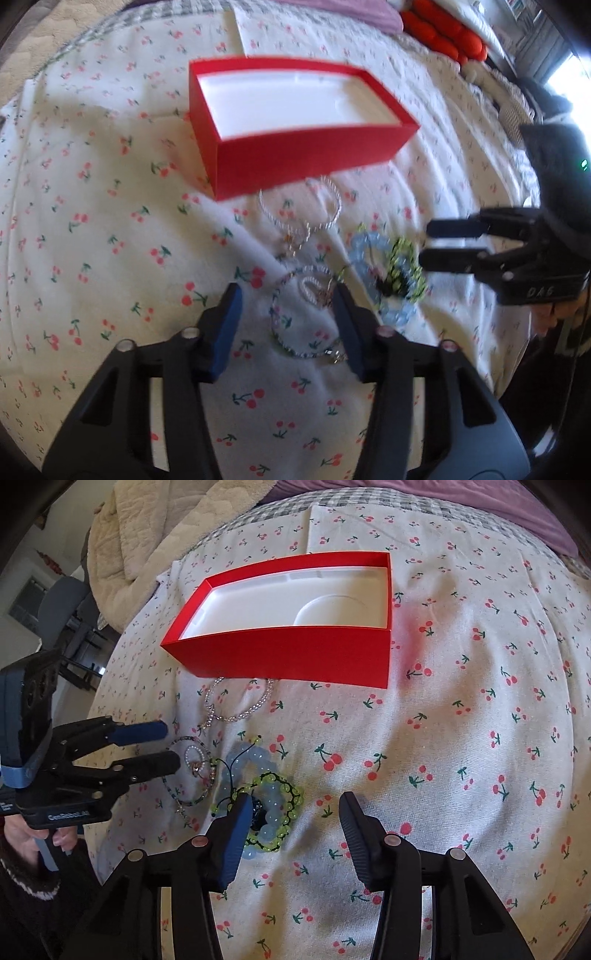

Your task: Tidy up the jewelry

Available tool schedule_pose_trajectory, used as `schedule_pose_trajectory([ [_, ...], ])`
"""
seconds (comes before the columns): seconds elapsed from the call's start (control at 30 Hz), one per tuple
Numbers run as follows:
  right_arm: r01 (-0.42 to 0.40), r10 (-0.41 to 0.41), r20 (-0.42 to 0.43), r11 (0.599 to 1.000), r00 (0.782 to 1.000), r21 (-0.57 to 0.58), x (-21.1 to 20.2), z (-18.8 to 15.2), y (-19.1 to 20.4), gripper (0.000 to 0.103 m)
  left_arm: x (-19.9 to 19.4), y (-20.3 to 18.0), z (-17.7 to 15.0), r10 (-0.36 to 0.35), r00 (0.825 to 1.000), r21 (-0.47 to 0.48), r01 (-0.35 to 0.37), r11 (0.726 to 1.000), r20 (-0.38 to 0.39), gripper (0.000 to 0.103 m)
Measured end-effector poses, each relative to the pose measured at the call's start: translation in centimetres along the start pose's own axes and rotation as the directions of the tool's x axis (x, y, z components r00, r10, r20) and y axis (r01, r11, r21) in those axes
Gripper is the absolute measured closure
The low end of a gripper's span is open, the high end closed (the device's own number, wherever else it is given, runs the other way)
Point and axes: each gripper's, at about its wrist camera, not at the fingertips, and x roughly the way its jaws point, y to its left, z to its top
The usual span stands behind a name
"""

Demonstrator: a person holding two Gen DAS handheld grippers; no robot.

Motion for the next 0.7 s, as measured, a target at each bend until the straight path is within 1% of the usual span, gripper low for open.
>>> schedule_pose_trajectory([
  [0.03, 0.006, -0.006, -0.005, 1.0, 1.0, -0.006, 0.2, 0.1, 0.1, 0.053, 0.2, 0.0, -0.1, -0.002, 1.0, -0.002, 0.002, 1.0, -0.009, 0.063],
  [0.07, 0.011, -0.011, -0.01, 1.0, 1.0, -0.01, 0.4, 0.0, 0.0, 0.053, 0.3, 0.0, -0.1, -0.006, 1.0, -0.003, 0.006, 1.0, -0.017, 0.066],
  [0.1, 0.014, -0.014, -0.014, 1.0, 1.0, -0.013, 0.6, 0.0, 0.0, 0.054, 0.3, -0.1, -0.2, -0.005, 1.0, -0.001, 0.005, 1.0, -0.021, 0.073],
  [0.13, 0.017, -0.018, -0.017, 1.0, 1.0, -0.017, 0.8, 0.0, 0.1, 0.055, 0.3, -0.2, -0.4, -0.003, 1.0, 0.003, 0.003, 1.0, -0.026, 0.08],
  [0.17, 0.024, -0.025, -0.018, 0.999, 1.0, -0.024, 1.0, 0.0, 0.2, 0.057, 0.3, -0.3, -0.6, -0.003, 0.999, 0.009, 0.003, 1.0, -0.033, 0.082],
  [0.23, 0.038, -0.039, -0.017, 0.999, 0.999, -0.037, 1.3, -0.1, 0.4, 0.06, 0.6, -0.5, -1.0, 0.009, 0.999, 0.018, -0.008, 1.0, -0.049, 0.093],
  [0.33, 0.068, -0.069, -0.01, 0.995, 0.998, -0.068, 1.7, -0.1, 1.0, 0.061, 0.9, -1.2, -1.8, 0.046, 0.997, 0.048, -0.043, 0.998, -0.061, 0.094],
  [0.43, 0.11, -0.11, 0.009, 0.985, 0.994, -0.133, 2.2, -0.4, 2.1, 0.062, 0.8, -1.5, -2.0, 0.066, 0.996, 0.048, -0.063, 0.997, -0.053, 0.095],
  [0.5, 0.144, -0.143, 0.02, 0.972, 0.99, -0.183, 2.7, -0.6, 3.0, 0.066, 0.7, -1.8, -2.0, 0.073, 0.996, 0.043, -0.071, 0.997, -0.043, 0.095],
  [0.57, 0.18, -0.177, 0.034, 0.956, 0.984, -0.232, 3.1, -0.8, 3.8, 0.079, 0.4, -1.9, -2.1, 0.074, 0.997, 0.041, -0.073, 0.996, -0.03, 0.096],
  [0.63, 0.173, -0.171, 0.028, 0.954, 0.985, -0.244, 3.2, -0.8, 4.2, 0.091, -0.1, -2.0, -2.2, 0.075, 0.997, 0.041, -0.074, 0.996, -0.015, 0.096],
  [0.7, 0.158, -0.158, 0.018, 0.961, 0.987, -0.228, 3.0, -0.8, 4.2, 0.091, -0.7, -2.2, -2.3, 0.071, 0.997, 0.04, -0.071, 0.997, 0.003, 0.096],
])
